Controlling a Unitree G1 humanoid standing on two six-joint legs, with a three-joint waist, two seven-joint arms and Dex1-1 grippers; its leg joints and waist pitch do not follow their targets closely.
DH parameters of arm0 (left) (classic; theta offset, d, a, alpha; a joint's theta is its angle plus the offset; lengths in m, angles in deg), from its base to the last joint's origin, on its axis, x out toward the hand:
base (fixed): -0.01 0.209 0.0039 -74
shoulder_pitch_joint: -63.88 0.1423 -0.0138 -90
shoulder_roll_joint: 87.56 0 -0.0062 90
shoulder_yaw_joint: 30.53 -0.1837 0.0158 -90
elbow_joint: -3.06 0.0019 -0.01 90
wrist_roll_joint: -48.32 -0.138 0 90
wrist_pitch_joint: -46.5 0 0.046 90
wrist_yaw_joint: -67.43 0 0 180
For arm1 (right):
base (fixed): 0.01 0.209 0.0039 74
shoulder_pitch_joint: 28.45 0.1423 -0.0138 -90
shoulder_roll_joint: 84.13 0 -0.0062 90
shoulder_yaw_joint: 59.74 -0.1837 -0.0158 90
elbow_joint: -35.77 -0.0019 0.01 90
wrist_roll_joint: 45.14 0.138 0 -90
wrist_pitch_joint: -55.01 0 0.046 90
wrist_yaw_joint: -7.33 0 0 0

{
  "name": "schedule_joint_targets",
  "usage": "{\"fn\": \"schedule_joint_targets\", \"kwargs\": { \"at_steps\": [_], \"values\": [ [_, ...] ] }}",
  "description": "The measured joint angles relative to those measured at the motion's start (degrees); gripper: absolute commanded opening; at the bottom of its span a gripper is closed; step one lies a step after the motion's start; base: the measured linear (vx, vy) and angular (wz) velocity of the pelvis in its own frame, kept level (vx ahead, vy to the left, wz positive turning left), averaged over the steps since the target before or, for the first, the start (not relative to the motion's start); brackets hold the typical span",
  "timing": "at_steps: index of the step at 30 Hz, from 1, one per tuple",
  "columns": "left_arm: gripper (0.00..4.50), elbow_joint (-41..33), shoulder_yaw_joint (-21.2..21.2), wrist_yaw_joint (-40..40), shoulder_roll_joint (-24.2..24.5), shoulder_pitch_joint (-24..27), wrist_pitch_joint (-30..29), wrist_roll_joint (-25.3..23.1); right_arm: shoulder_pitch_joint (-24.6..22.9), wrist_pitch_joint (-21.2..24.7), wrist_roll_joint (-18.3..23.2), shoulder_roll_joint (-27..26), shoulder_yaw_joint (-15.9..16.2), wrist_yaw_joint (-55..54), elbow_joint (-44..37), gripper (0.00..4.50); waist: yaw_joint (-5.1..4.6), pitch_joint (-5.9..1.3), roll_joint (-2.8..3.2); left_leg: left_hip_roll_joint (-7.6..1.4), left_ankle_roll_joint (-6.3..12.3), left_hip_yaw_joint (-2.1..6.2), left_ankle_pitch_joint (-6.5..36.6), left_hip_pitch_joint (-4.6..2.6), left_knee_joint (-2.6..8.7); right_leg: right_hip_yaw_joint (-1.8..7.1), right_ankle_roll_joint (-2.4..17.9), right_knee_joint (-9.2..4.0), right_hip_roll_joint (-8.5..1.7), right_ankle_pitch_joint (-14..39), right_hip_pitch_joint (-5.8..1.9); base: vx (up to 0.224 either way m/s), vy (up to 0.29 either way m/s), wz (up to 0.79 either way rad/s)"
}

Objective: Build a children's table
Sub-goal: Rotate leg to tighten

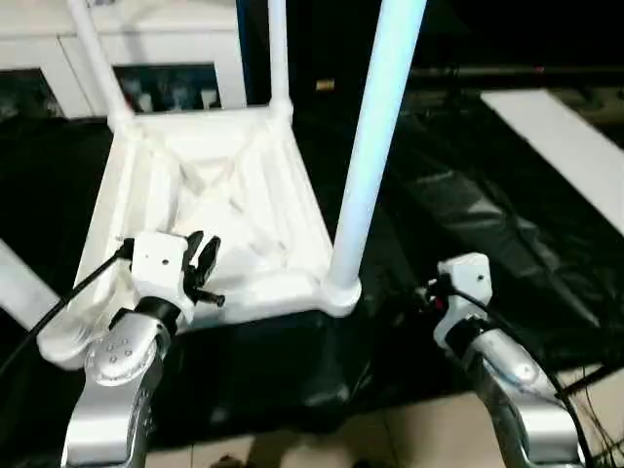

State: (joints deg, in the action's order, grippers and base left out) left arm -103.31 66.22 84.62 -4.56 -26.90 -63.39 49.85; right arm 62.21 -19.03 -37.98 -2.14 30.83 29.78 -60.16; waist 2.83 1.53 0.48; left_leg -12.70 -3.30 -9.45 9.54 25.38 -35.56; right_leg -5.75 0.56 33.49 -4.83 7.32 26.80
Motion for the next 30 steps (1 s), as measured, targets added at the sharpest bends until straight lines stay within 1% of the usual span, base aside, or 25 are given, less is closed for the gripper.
{"fn": "schedule_joint_targets", "kwargs": {
  "at_steps": [1, 2, 3, 4, 5, 6, 7, 8, 9, 10, 11, 12, 13, 14, 16, 18, 19, 21, 22, 23, 24, 25, 26, 29, 30],
  "values": [
    [1.13, 0.14, 0.06, -0.02, 0.06, 0.25, -0.02, 0.03, 0.07, -0.09, 0.00, 0.03, 0.01, 0.14, 0.06, 3.55, -0.60, 0.46, 0.36, -0.28, -0.85, -0.08, 0.55, -0.95, -0.05, -0.90, -0.44, -0.72, -0.17, 0.29, -1.09, -0.150, 0.034, -0.08],
    [1.13, 0.18, 0.15, -0.05, 0.12, 0.49, -0.03, 0.04, 0.16, -0.33, 0.00, 0.06, 0.02, 0.30, 0.10, 3.55, -1.22, 1.03, 0.96, -0.49, -1.09, 0.25, 0.76, -1.95, 0.00, -2.38, -0.58, -1.74, -0.23, 0.38, -2.35, -0.172, 0.012, -0.10],
    [1.13, 0.18, 0.14, -0.06, 0.42, 0.52, -0.03, 0.05, 0.17, -0.47, 0.00, 0.02, 0.02, 0.34, 0.11, 3.55, -1.03, 1.58, 1.76, -1.29, -1.12, 0.63, 0.80, -2.39, 0.47, -3.38, -0.83, -1.18, -0.45, 1.88, -4.22, -0.210, 0.013, -0.02],
    [1.13, 0.12, -0.20, -0.07, 0.98, -0.26, 0.02, 0.08, -0.56, -0.80, -0.02, 0.13, -0.19, 0.39, 0.17, 3.55, -0.14, 1.92, 1.57, -1.19, -1.12, -0.22, 0.79, -2.72, 0.52, -2.53, 0.34, 5.54, -0.99, 5.83, -4.11, -0.210, 0.013, -0.02],
    [1.13, -0.44, -0.18, -0.12, 0.92, -0.62, 0.29, 0.15, -0.76, -0.81, -0.04, 0.50, -0.20, 0.39, 0.55, 3.55, 1.46, 1.82, 0.02, -1.15, -1.13, -1.76, 0.78, -3.02, 0.52, -0.76, 0.40, 9.00, -1.03, 8.25, -5.37, -0.155, -0.078, 0.03],
    [1.13, -0.64, 0.20, -0.37, 0.54, -0.23, 0.62, 0.43, -0.31, -0.87, -0.05, 0.92, -0.12, 0.44, 0.69, 3.55, 2.67, 1.49, -1.69, -1.04, -1.20, -2.87, 0.72, -3.12, -0.03, 1.71, -1.40, 10.45, -0.74, 12.83, -6.16, -0.037, -0.135, -0.02],
    [1.13, -0.43, 0.50, -0.99, -0.40, 2.20, 0.70, 0.58, 0.71, -1.00, -0.04, 1.41, -0.12, 0.45, 1.42, 3.55, 3.46, 1.57, -1.75, -0.57, -1.57, -2.04, 2.19, -2.75, -2.08, 2.31, -1.32, 10.63, -0.52, 13.34, -5.36, -0.037, -0.135, -0.02],
    [1.13, 0.14, 0.54, -1.23, -0.69, 3.99, 0.75, 0.66, 0.90, -1.14, -0.03, 1.58, -0.15, 0.47, 1.54, 3.55, 4.23, 1.49, -0.87, 0.66, -1.24, 0.43, 2.81, -2.72, -3.81, 2.47, -1.34, 10.50, -0.48, 13.33, -5.56, 0.000, 0.000, 0.00],
    [1.13, 0.51, 0.85, -1.31, -0.80, 4.89, 1.35, 0.94, 0.83, -1.48, -0.03, 1.81, -0.17, 0.55, 1.58, 3.55, 4.25, 1.41, -0.30, 1.85, -1.28, 2.01, 2.84, -3.63, -3.54, 2.36, -1.39, 10.37, -0.38, 13.29, -5.47, 0.000, 0.000, 0.00],
    [1.31, 0.56, 1.62, -1.45, -0.66, 4.73, 2.38, 1.10, 0.69, -1.72, -0.04, 1.89, -0.20, 0.60, 1.85, 3.55, 4.20, 1.44, -0.05, 2.31, -2.07, 2.16, 2.84, -4.19, -1.96, 2.17, -1.24, 9.81, -0.28, 12.63, -5.29, 0.000, 0.000, 0.00],
    [1.42, 0.49, 2.24, -1.54, -0.70, 4.94, 3.22, 1.25, 0.50, -1.72, -0.01, 1.95, -0.10, 1.05, 2.02, 3.55, 3.88, 1.62, -0.46, 2.14, -2.03, 1.84, 2.76, -4.18, -1.08, 2.35, -0.99, 8.62, 0.08, 11.59, -5.14, -0.135, -0.022, 0.27],
    [1.42, 0.39, 2.75, -1.61, -0.69, 5.49, 3.98, 1.34, 0.51, -1.73, 0.02, 2.12, -0.06, 1.72, 2.04, 3.55, 3.77, 1.63, -0.68, 1.80, -2.04, 1.57, 2.75, -4.16, -0.47, 2.66, -0.76, 7.37, 0.65, 10.54, -5.40, -0.090, -0.002, 0.09],
    [1.47, 0.25, 3.49, -1.89, -0.76, 6.66, 4.71, 1.34, 0.67, -2.05, 0.25, 2.53, 0.03, 2.93, 2.00, 3.55, 3.58, 1.50, -0.87, 1.67, -2.04, 1.47, 2.73, -4.23, 0.06, 2.61, -0.73, 5.87, 0.85, 8.98, -6.04, -0.090, -0.002, 0.09],
    [1.68, -0.10, 4.01, -2.47, -0.88, 7.59, 5.15, 1.31, 0.71, -2.49, 0.80, 3.03, 0.03, 4.11, 1.90, 3.55, 3.41, 1.45, -0.87, 1.65, -2.03, 1.46, 2.73, -4.26, 0.25, 2.62, -0.79, 5.18, 0.94, 8.40, -6.33, 0.000, 0.000, 0.00],
    [1.80, -1.37, 5.86, -4.72, -2.07, 8.90, 6.36, 1.11, 0.79, -2.25, 3.23, 4.20, 0.03, 7.87, 1.68, 3.55, 2.74, 1.47, -1.18, 1.61, -2.01, 1.42, 2.72, -4.32, 0.53, 2.62, -0.96, 4.09, 1.04, 7.84, -6.80, 0.000, 0.000, 0.00],
    [1.89, -2.67, 7.41, -6.31, -3.45, 9.43, 8.93, 1.33, 0.85, -1.17, 5.92, 4.62, 0.29, 11.48, 1.49, 3.87, 2.27, 1.34, -1.76, 1.62, -1.99, 1.25, 2.71, -4.32, 0.90, 2.65, -1.05, 3.47, 1.03, 7.66, -6.88, 0.000, 0.000, 0.00],
    [1.95, -3.59, 7.70, -6.64, -3.77, 9.64, 10.39, 1.73, 0.96, -0.75, 6.94, 5.07, 0.99, 13.36, 1.44, 3.87, 2.25, 1.17, -2.15, 1.62, -1.56, 1.22, 2.25, -4.29, 1.09, 2.64, -1.11, 3.23, 1.05, 7.47, -6.87, 0.000, 0.000, 0.00],
    [2.07, -5.12, 7.83, -6.88, -4.68, 11.30, 12.63, 2.41, 1.33, -0.21, 8.36, 6.44, 2.43, 16.56, 1.25, 3.91, 2.15, 0.98, -2.45, 1.61, -1.07, 1.15, 1.72, -4.30, 1.09, 2.68, -1.31, 3.08, 1.05, 7.12, -6.89, 0.000, 0.000, 0.00],
    [2.27, -5.56, 7.84, -7.32, -5.37, 12.51, 13.86, 2.63, 1.42, -0.19, 8.79, 6.92, 2.85, 18.02, 1.25, 4.17, 2.09, 0.88, -2.65, 1.61, -1.07, 1.10, 1.71, -4.30, 1.10, 2.76, -1.33, 2.89, 1.06, 7.11, -6.89, 0.000, 0.000, 0.00],
    [2.29, -5.73, 7.99, -7.85, -5.72, 13.33, 14.43, 2.62, 1.70, -0.18, 8.92, 7.18, 3.23, 18.86, 1.32, 4.27, 2.07, 0.85, -2.78, 1.60, -1.07, 1.10, 1.71, -4.27, 1.12, 2.80, -1.40, 2.74, 1.11, 7.05, -6.88, 0.000, 0.000, 0.00],
    [2.31, -5.89, 8.36, -8.31, -5.85, 14.01, 14.87, 2.60, 2.30, -0.14, 9.10, 7.15, 3.53, 19.61, 1.48, 4.29, 2.03, 0.88, -3.04, 1.60, -1.07, 1.08, 1.71, -4.25, 1.14, 2.91, -1.45, 2.65, 1.18, 7.00, -6.85, 0.000, 0.000, 0.00],
    [2.56, -5.90, 9.13, -8.89, -5.86, 14.11, 15.14, 2.56, 3.23, -0.05, 9.32, 6.85, 3.91, 20.23, 1.54, 4.41, 2.12, 0.96, -3.33, 1.59, -1.06, 1.09, 1.71, -4.23, 1.14, 2.99, -1.29, 2.63, 1.24, 6.88, -6.81, 0.000, 0.000, 0.00],
    [2.56, -5.92, 9.52, -9.22, -5.79, 14.02, 15.19, 2.50, 4.01, 0.00, 9.51, 6.57, 4.24, 20.55, 1.56, 4.41, 2.17, 0.94, -3.53, 1.58, -1.07, 1.09, 1.71, -4.22, 1.14, 3.06, -1.29, 2.61, 1.29, 6.88, -6.79, 0.000, 0.000, 0.00],
    [2.79, -6.27, 10.30, -10.33, -5.22, 13.16, 14.36, 2.07, 6.36, 0.01, 9.90, 5.08, 5.13, 20.75, 2.10, 4.50, 2.40, 0.75, -3.95, 1.57, -1.10, 1.09, 1.68, -4.22, 1.14, 3.16, -1.35, 2.50, 1.36, 7.00, -6.77, 0.000, 0.000, 0.00],
    [3.01, -6.33, 10.82, -10.79, -5.08, 12.59, 13.86, 2.04, 6.89, 0.00, 9.95, 4.65, 5.56, 20.78, 2.37, 4.50, 2.43, 0.72, -4.04, 1.57, -1.11, 1.08, 1.68, -4.22, 1.14, 3.17, -1.36, 2.48, 1.37, 7.04, -6.78, 0.000, 0.000, 0.00]
  ]
}}
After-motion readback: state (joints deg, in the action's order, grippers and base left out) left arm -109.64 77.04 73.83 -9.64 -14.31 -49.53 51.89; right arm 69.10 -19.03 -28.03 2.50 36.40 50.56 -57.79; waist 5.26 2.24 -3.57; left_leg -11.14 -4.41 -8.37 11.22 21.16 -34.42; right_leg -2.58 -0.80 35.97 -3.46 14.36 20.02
